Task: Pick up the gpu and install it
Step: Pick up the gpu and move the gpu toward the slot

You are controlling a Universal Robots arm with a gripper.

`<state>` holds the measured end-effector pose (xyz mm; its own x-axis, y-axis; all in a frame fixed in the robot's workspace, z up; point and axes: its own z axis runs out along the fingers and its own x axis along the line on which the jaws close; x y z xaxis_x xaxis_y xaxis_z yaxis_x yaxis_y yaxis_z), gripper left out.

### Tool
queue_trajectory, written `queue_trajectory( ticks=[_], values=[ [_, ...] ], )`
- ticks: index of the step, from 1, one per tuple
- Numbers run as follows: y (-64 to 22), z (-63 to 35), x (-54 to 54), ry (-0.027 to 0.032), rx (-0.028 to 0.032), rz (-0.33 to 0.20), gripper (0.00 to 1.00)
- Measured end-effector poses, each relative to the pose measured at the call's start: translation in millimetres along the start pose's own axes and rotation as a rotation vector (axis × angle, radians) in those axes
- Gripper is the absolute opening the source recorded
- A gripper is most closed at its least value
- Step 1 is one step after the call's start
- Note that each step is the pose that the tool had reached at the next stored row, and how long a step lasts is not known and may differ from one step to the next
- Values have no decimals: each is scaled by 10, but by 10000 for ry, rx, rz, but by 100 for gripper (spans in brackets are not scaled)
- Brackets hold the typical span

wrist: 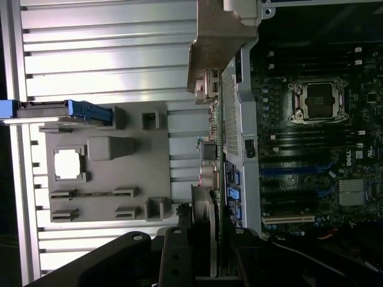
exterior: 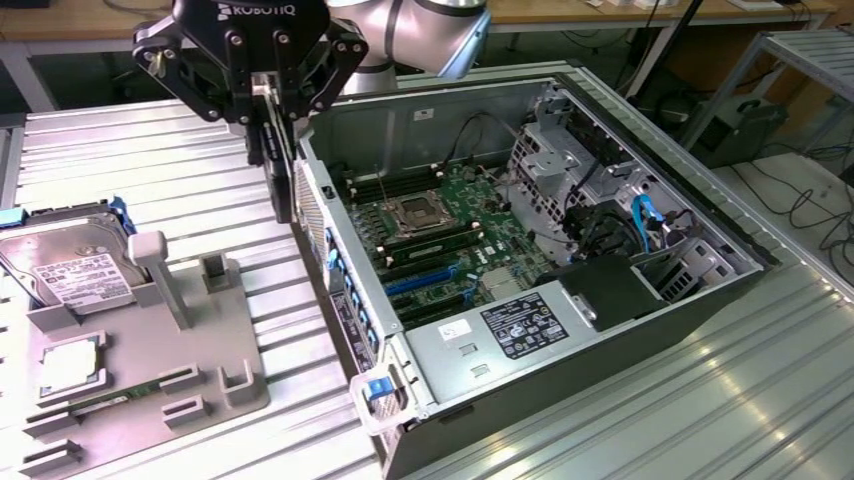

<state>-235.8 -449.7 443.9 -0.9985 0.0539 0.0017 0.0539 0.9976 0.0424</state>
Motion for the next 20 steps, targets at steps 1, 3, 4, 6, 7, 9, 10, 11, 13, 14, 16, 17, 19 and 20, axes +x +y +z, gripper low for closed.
queue_trajectory(
  ticks=[1,3,4,6,7,9,10,11,13,14,16,17,19,20],
  values=[
    [0,0,-10,-1,0,0,28],
    [1,1,-26,-1,-1,0,28],
    [2,0,-34,-1,-1,0,28],
    [3,0,-51,-1,0,1,28],
    [3,0,-58,0,0,0,28],
    [3,1,-70,-1,-1,0,28],
    [4,0,-75,-1,-1,0,28],
    [5,0,-82,-1,-1,0,28],
    [5,0,-101,-1,-1,0,28],
    [6,0,-108,-1,0,0,28],
    [7,0,-123,-1,0,0,28],
    [7,1,-137,-1,-1,0,28],
    [8,0,-155,0,-1,0,28],
    [9,0,-169,0,-1,0,28]
  ],
)
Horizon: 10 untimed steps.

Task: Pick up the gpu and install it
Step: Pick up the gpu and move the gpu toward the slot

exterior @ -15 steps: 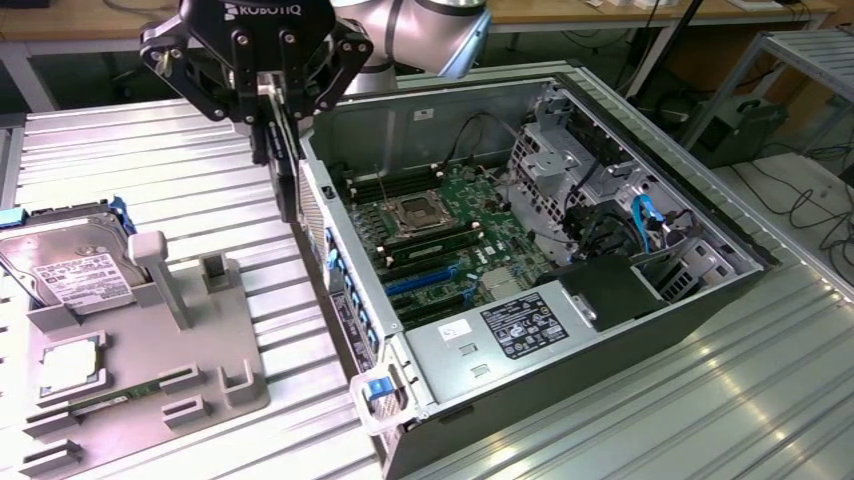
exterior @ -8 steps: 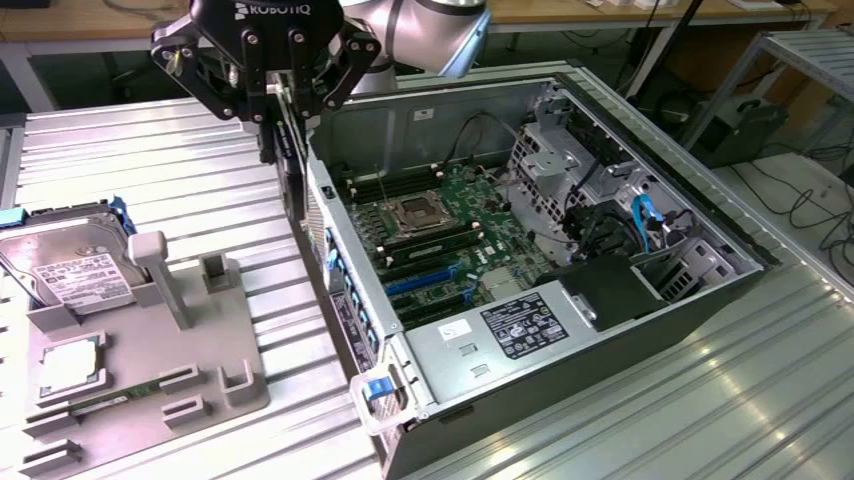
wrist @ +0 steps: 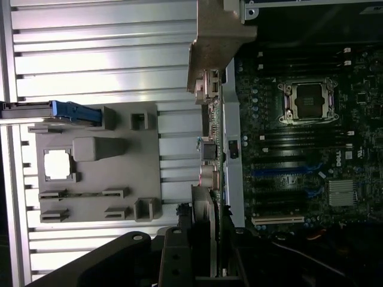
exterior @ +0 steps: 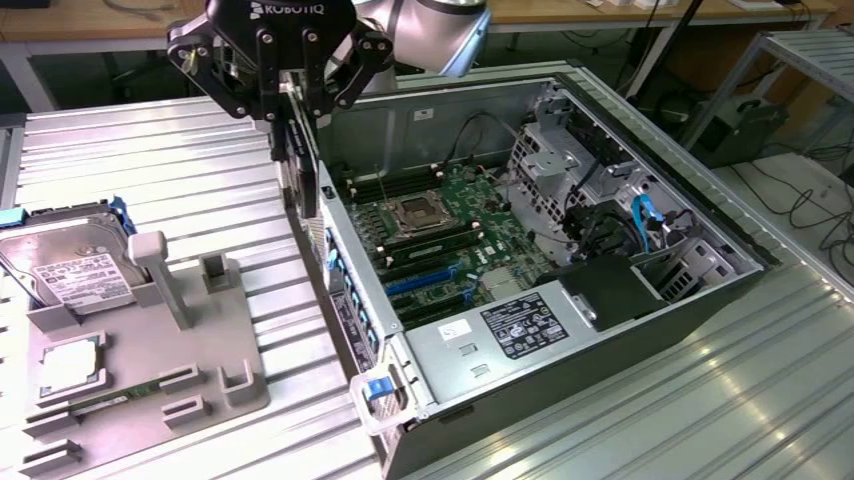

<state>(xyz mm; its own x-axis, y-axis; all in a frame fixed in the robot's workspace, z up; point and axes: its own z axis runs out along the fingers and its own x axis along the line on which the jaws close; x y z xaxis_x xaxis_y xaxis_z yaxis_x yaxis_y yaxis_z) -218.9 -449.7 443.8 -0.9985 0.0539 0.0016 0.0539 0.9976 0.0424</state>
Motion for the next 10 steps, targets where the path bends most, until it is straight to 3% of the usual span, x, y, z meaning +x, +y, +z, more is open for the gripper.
queue_trajectory(
  ticks=[10],
  values=[
    [4,0,-76,0,0,0,28]
  ],
)
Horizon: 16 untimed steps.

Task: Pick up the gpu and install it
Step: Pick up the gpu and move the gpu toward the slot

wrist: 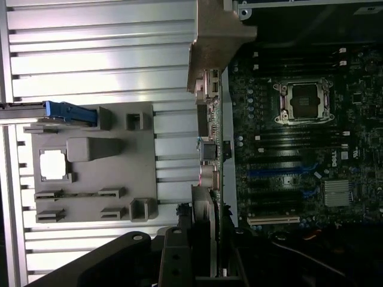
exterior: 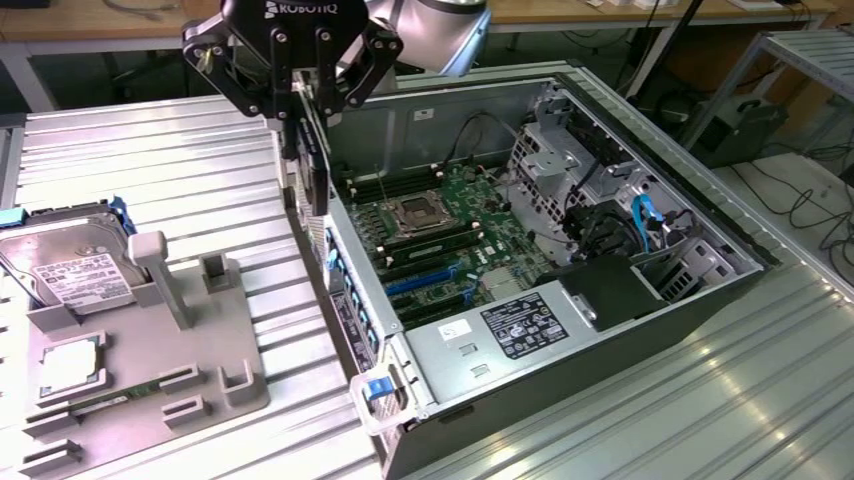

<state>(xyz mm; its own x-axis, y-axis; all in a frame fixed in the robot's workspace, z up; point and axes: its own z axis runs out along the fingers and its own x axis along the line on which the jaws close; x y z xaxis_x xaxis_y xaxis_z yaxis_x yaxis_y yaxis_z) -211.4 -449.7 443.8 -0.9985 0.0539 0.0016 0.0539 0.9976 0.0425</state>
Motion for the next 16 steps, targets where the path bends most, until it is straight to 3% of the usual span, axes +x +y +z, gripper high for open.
queue_trajectory(
  ticks=[16],
  values=[
    [7,0,-125,0,0,0,28]
  ],
)
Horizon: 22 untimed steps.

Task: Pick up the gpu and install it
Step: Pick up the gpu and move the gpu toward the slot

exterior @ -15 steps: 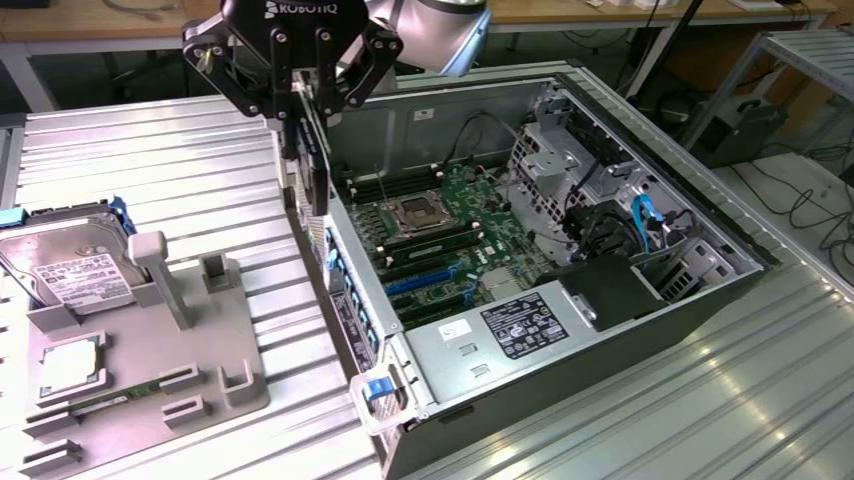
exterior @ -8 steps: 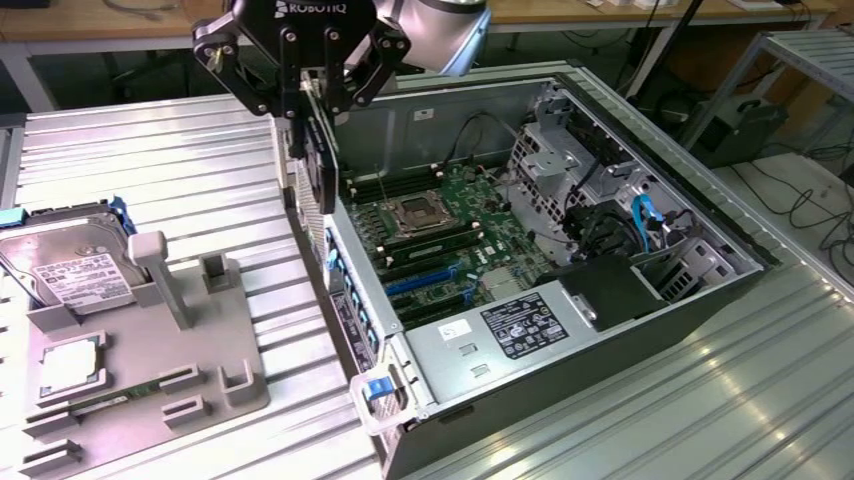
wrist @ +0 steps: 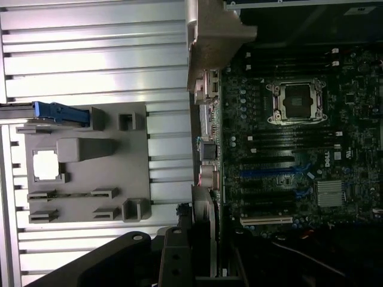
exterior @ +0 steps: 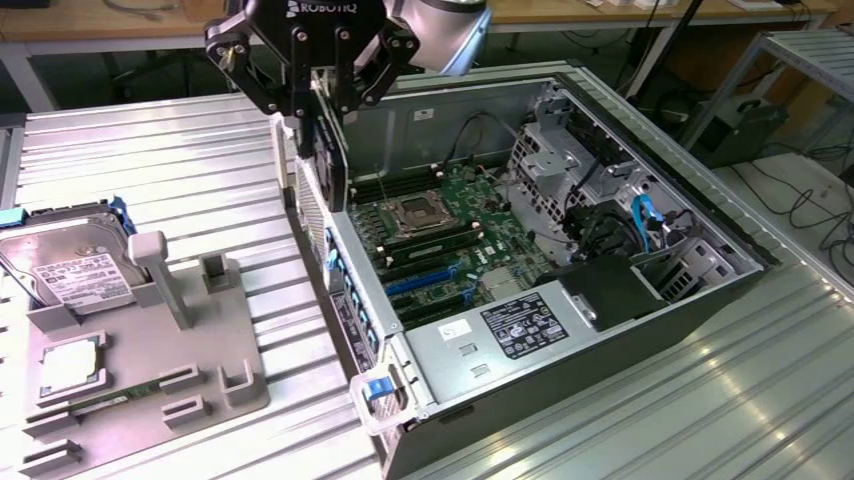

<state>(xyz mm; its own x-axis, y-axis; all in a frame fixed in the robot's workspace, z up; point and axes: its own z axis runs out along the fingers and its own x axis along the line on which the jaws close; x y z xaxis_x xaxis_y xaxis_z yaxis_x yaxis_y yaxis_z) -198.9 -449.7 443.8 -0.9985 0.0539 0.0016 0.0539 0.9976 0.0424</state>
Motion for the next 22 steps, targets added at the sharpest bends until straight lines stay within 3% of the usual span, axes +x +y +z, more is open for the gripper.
queue_trajectory(
  ticks=[22],
  values=[
    [10,0,-182,0,0,0,28]
  ],
)
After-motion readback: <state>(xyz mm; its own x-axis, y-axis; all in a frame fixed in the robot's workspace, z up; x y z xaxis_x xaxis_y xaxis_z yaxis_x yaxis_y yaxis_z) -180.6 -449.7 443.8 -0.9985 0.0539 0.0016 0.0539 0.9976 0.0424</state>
